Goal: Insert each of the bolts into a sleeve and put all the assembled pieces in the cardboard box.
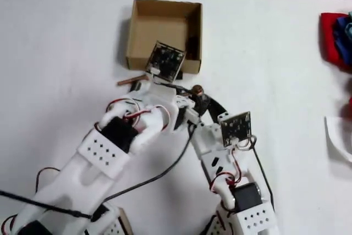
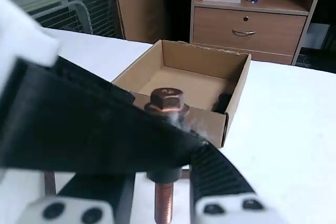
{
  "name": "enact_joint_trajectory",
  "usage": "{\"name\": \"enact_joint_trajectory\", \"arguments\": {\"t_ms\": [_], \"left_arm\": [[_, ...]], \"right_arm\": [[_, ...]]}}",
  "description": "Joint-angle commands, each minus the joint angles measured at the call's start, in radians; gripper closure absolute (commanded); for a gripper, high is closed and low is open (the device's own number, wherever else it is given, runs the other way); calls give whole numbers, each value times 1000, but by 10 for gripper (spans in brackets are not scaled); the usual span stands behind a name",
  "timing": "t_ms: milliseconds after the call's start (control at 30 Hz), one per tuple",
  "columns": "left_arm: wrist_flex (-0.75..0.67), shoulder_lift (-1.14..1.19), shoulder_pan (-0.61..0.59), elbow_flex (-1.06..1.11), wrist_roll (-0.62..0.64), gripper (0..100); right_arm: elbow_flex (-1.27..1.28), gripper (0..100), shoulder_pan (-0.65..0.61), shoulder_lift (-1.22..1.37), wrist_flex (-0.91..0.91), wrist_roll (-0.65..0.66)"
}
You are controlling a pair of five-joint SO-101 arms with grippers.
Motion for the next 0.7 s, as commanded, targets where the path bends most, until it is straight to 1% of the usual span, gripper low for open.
{"name": "enact_joint_trajectory", "arguments": {"t_ms": [0,67,200,300,400,533,667], "left_arm": [[5,-55,5,-15,-9,722],[6,-101,3,-15,-9,722],[58,-204,0,-15,-11,722],[94,-264,-57,-12,-11,722],[106,-319,-169,-4,-15,722],[143,-365,-362,10,-15,722],[146,-390,-540,145,-17,740]], "right_arm": [[8,978,-5,-2,-2,-6],[8,978,-5,-2,-2,-6],[8,978,-5,-2,-2,-8],[8,978,-5,-2,-2,-8],[8,978,-5,-2,-2,-8],[8,978,-4,-2,-2,-9],[8,978,-4,-1,-2,-9]]}}
